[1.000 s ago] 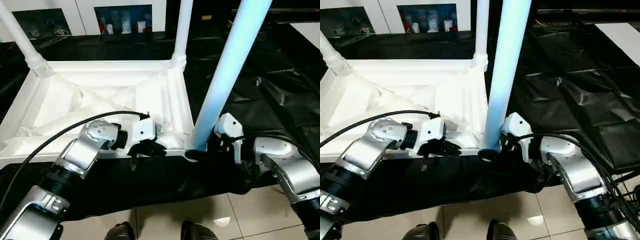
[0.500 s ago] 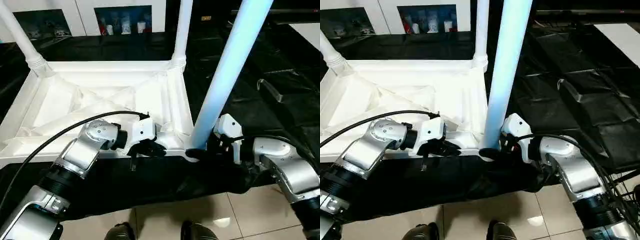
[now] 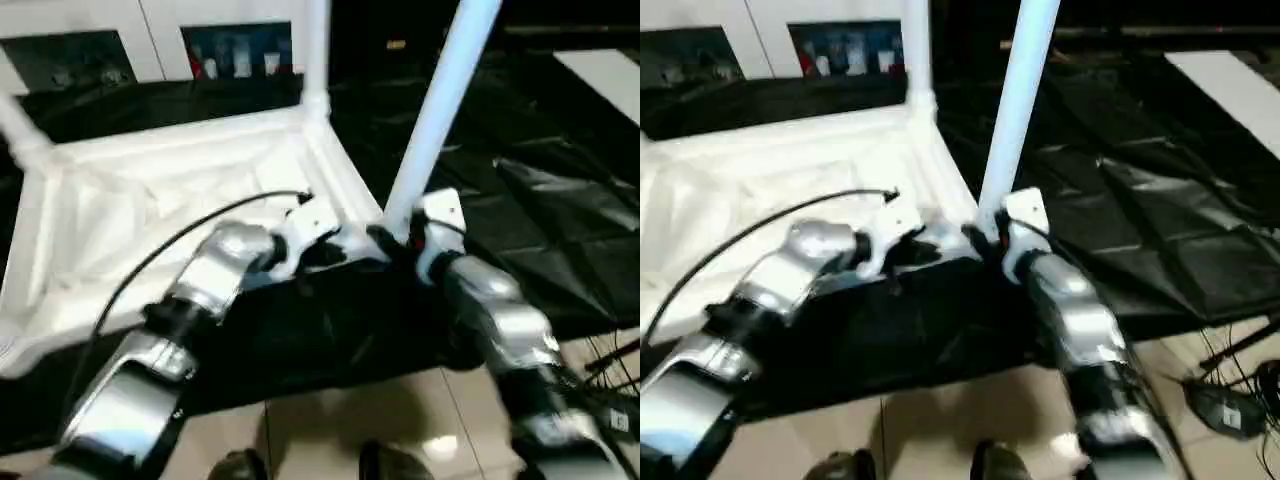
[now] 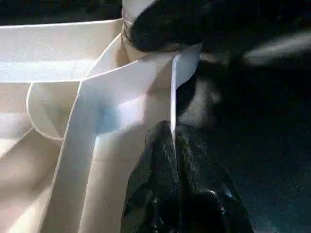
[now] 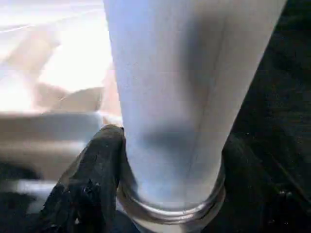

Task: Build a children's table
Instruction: Rotate leg to tighten

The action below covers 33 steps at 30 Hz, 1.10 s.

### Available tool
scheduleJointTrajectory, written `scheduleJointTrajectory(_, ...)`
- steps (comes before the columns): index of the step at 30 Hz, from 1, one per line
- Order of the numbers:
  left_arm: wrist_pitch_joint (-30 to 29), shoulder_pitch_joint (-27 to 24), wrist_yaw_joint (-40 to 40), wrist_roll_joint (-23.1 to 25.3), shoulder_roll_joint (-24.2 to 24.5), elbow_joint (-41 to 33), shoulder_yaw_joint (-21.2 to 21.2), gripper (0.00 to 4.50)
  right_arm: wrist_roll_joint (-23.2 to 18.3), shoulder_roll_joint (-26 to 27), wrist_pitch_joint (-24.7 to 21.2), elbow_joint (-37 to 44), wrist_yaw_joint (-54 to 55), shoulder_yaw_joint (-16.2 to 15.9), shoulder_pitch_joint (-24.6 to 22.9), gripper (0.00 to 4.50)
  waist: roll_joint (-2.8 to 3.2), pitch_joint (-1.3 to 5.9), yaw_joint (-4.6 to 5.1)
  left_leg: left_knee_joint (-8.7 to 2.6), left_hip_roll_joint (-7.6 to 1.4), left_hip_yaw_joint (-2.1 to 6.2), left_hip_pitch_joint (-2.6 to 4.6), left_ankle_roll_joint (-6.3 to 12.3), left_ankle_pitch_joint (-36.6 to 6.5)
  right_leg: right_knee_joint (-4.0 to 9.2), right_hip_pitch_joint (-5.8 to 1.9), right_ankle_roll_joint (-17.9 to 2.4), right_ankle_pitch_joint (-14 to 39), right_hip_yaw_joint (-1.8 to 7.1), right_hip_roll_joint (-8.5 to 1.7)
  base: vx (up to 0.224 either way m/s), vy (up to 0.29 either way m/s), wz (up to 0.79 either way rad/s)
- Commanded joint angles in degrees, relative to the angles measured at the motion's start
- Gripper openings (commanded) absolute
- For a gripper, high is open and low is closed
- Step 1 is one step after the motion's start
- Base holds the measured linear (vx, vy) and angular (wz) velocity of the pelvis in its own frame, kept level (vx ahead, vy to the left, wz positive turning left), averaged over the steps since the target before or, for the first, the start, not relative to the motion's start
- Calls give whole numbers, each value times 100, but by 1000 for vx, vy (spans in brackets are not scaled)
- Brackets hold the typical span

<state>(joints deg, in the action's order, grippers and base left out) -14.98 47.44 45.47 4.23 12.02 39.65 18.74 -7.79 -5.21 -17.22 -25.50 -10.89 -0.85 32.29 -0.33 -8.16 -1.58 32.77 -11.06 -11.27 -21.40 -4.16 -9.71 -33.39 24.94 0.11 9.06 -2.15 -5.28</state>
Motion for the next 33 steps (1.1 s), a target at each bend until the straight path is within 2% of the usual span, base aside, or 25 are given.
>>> scheduleJointTrajectory(1, -106, 41, -515, 192, -53, 457, -29, 0, 52, 188, 27, -648, 494, 58, -24, 262, -14, 355, 21, -452, -84, 93, 75, -20, -1796, 488, -229, -884, 2471, 159, -205, 0, 0, 0)
scheduleJointTrajectory(2, -28, 154, -695, 259, -134, 673, -40, 0, 155, 322, 189, -983, 806, 74, 163, 262, -23, 362, 8, -460, -92, 95, 74, 6, -1774, 478, -257, -906, 2291, 155, -201, 0, 0, 0)
scheduleJointTrajectory(4, 111, 284, -834, 347, -218, 937, -21, 0, 171, 518, 424, -1463, 970, 121, 460, 262, -7, 357, 37, -466, -85, 91, 85, 4, -1858, 471, -231, -980, 2210, 154, -193, 0, 0, 0)
scheduleJointTrajectory(9, 220, 258, -771, 427, -177, 878, 66, 0, 223, 577, 789, -1473, 480, 3, 596, 262, -36, 356, 8, -461, -99, 65, 58, 167, -1724, 443, -265, -1076, 1757, 173, -206, 0, 0, 0)
scheduleJointTrajectory(10, 241, 249, -749, 422, -167, 873, 66, 0, 209, 579, 865, -1452, 414, -4, 593, 318, -35, 358, 5, -451, -96, 59, 58, 206, -1681, 445, -270, -1091, 1775, 177, -210, 0, 0, 0)
scheduleJointTrajectory(14, 394, 127, -549, 450, -1, 779, 121, 0, 291, 293, 1027, -926, 64, -152, 452, 342, -47, 362, -4, -447, -100, 53, 28, 320, -1447, 420, -301, -1162, 1540, 172, -208, 0, 0, 0)
scheduleJointTrajectory(16, 463, 111, -500, 466, 39, 782, 133, 0, 270, 216, 1029, -797, -19, -152, 421, 366, -45, 375, 3, -438, -101, 53, 13, 384, -1270, 400, -317, -1190, 1363, 167, -209, 0, 0, 0)
scheduleJointTrajectory(18, 546, 8, -303, 468, 169, 633, 139, 0, 200, -152, 865, -260, -421, -201, 249, 381, -54, 380, -7, -423, -104, 42, 23, 432, -1183, 386, -323, -1227, 1220, 172, -198, 0, 0, 0)
scheduleJointTrajectory(19, 546, -39, -237, 456, 217, 549, 137, 0, 167, -312, 774, -41, -600, -218, 172, 389, -37, 389, -14, -416, -110, 49, 18, 482, -1055, 356, -338, -1287, 991, 169, -193, 0, 0, 0)
scheduleJointTrajectory(20, 532, -75, -194, 444, 251, 480, 135, 0, 128, -436, 689, 129, -744, -222, 110, 399, -52, 386, -6, -412, -110, 43, 8, 516, -995, 347, -347, -1303, 867, 170, -180, 0, 0, 0)
scheduleJointTrajectory(21, 538, -93, -162, 438, 271, 447, 137, 0, 101, -504, 643, 214, -848, -223, 79, 410, -47, 399, -13, -393, -118, 28, 35, 590, -896, 324, -332, -1379, 630, 178, -181, 0, 0, 0)
scheduleJointTrajectory(22, 562, -210, 67, 377, 404, 230, 144, 0, -68, -961, 327, 744, -1520, -224, -121, 418, -53, 406, -19, -375, -117, 23, 28, 719, -734, 290, -367, -1500, 309, 175, -170, 0, 0, 0)
scheduleJointTrajectory(24, 601, -264, 206, 335, 457, 135, 152, 0, -127, -1168, 208, 944, -1818, -256, -209, 425, -54, 406, -29, -370, -120, 15, 23, 791, -647, 277, -365, -1560, 158, 179, -173, 0, 0, 0)
scheduleJointTrajectory(25, 618, -359, 439, 274, 553, -42, 180, 0, -140, -1535, 141, 1251, -2280, -367, -372, 425, -60, 408, -27, -361, -110, 12, 14, 833, -632, 269, -381, -1601, 124, 177, -174, 0, 0, 0)
scheduleJointTrajectory(27, 602, -418, 578, 243, 616, -161, 208, 0, -133, -1736, 162, 1396, -2512, -429, -471, 425, -73, 393, -35, -360, -118, 7, 7, 865, -657, 281, -382, -1605, 184, 179, -175, 0, 0, 0)
scheduleJointTrajectory(31, 460, -672, 1272, 47, 869, -717, 317, 0, -358, -2320, 183, 1803, -3391, -522, -832, 425, -58, 354, -34, -393, -158, 9, 30, 693, -1050, 358, -338, -1564, 963, 182, -194, 0, 0, 0)
scheduleJointTrajectory(33, 442, -748, 1494, -18, 947, -884, 362, 0, -441, -2423, 156, 1905, -3599, -556, -910, 425, -52, 359, -41, -400, -172, 15, 40, 667, -1074, 351, -342, -1550, 1010, 185, -200, 0, 0, 0)
